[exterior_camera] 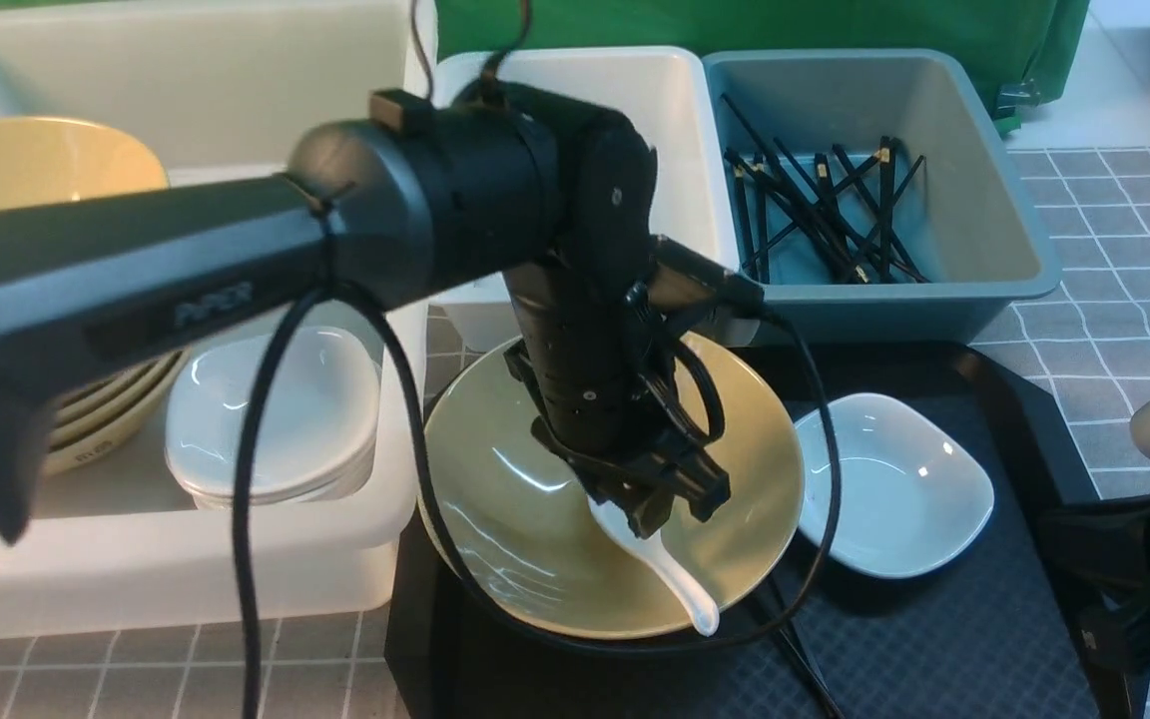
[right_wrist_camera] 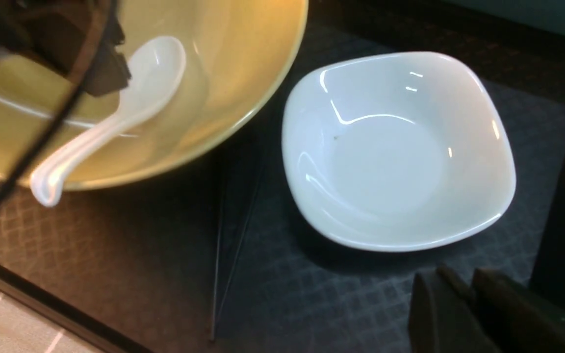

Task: On grey table put chopsticks spoon bowls plates into blue grey white boxes.
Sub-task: 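Pick up the spoon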

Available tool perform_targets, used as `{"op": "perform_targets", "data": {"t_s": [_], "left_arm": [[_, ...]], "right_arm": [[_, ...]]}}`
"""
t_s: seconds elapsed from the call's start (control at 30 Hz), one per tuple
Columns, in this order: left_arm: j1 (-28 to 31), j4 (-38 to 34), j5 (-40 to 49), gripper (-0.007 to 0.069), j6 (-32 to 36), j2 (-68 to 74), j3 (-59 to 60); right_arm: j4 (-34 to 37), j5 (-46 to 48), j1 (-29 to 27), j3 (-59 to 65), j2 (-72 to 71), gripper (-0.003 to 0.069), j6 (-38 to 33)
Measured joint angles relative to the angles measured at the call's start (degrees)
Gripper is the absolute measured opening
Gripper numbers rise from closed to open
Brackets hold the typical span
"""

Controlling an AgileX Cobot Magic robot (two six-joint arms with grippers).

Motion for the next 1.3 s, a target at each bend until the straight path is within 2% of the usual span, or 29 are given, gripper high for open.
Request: {"op": "perform_targets", "data": {"t_s": [0.13, 0.23, 0.33, 0.4, 0.53, 0.7, 0.8, 0.97, 1.1, 1.2, 1.3], "left_arm": [[0.0, 3.9, -3.33, 0.0444, -2.76, 2.0, 0.0], [0.0, 5.62, -5.62, 0.0473, -5.39, 3.5, -0.05], [0.0, 6.23, -6.32, 0.0468, -7.08, 5.16, -0.05], [0.0, 6.23, -7.0, 0.0442, -7.8, 5.87, -0.25], [0.0, 5.85, -7.7, 0.0338, -8.03, 6.49, -0.66], [0.0, 5.42, -8.54, 0.0101, -8.07, 6.68, -0.66], [0.0, 5.36, -7.84, 0.0027, -8.07, 6.42, -1.12], [0.0, 5.25, -3.83, 0.0022, -8.01, 5.57, -4.47], [0.0, 7.67, -2.63, 0.0022, -6.78, 2.59, -12.99], [0.49, 10.58, -4.95, 0.0022, -6.36, 2.03, -17.72], [2.95, 16.94, -15.49, 0.0022, -7.56, 1.83, -21.04]], "right_arm": [[0.73, 0.05, 0.0, 0.0, 0.0, 0.0118, 0.0], [1.0, 0.05, 0.0, 0.0, 0.0, 0.0121, 0.0], [1.05, 0.05, 0.0, 0.0, 0.0, 0.0124, 0.0], [1.11, 0.0, 0.0, 0.0, 0.0, 0.0127, 0.0], [1.11, -0.2, 0.0, 0.0, 0.0, 0.0131, 0.0], [1.22, -0.2, 0.0, 0.0, 0.0, 0.0132, 0.0], [1.24, -0.2, 0.0, 0.0, 0.0, 0.0132, 0.0], [1.29, -0.39, 0.0, 0.0, 0.0, 0.0136, 0.0], [1.29, -0.73, 0.0, 0.0, 0.0, 0.0142, 0.0], [1.29, -1.0, 0.0, 0.0, 0.0, 0.0144, 0.0], [1.29, -1.23, 0.0, 0.0, 0.0, 0.015, 0.0]]}}
